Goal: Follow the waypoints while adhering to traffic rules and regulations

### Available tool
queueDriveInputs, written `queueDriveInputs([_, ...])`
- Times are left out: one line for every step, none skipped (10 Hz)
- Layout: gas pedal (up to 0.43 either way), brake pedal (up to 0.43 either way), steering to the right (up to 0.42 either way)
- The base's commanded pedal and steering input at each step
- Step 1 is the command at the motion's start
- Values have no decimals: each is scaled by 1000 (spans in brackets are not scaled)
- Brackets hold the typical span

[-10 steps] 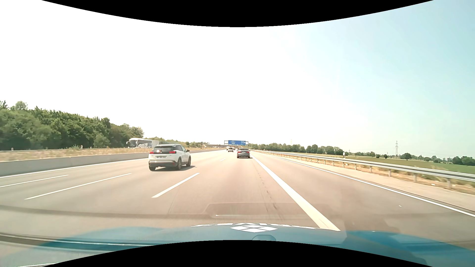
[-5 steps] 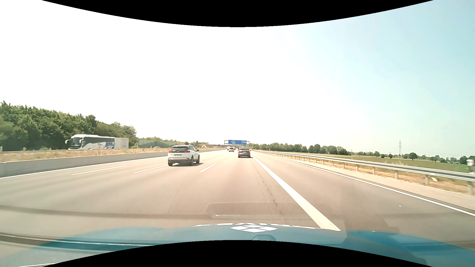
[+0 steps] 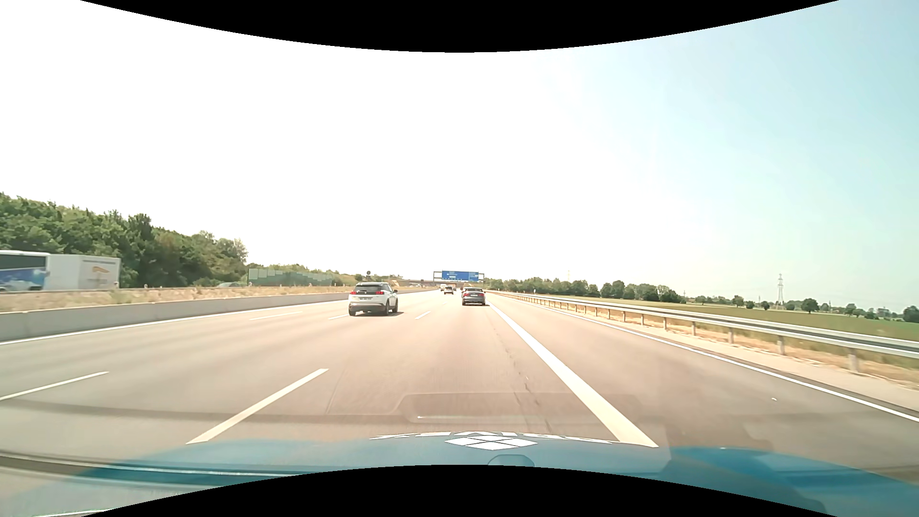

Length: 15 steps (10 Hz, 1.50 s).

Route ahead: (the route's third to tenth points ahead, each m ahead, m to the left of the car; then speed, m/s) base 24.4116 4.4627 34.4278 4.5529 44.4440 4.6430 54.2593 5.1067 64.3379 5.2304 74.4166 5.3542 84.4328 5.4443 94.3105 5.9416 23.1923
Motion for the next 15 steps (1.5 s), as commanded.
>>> queueDriveInputs([197,0,-3])
queueDriveInputs([197,0,-4])
queueDriveInputs([197,0,-2])
queueDriveInputs([197,0,-1])
queueDriveInputs([197,0,-1])
queueDriveInputs([209,0,-1])
queueDriveInputs([228,0,-1])
queueDriveInputs([240,0,-1])
queueDriveInputs([240,0,-1])
queueDriveInputs([240,0,-1])
queueDriveInputs([240,0,-1])
queueDriveInputs([240,0,-1])
queueDriveInputs([240,0,-1])
queueDriveInputs([240,0,-1])
queueDriveInputs([240,0,-1])
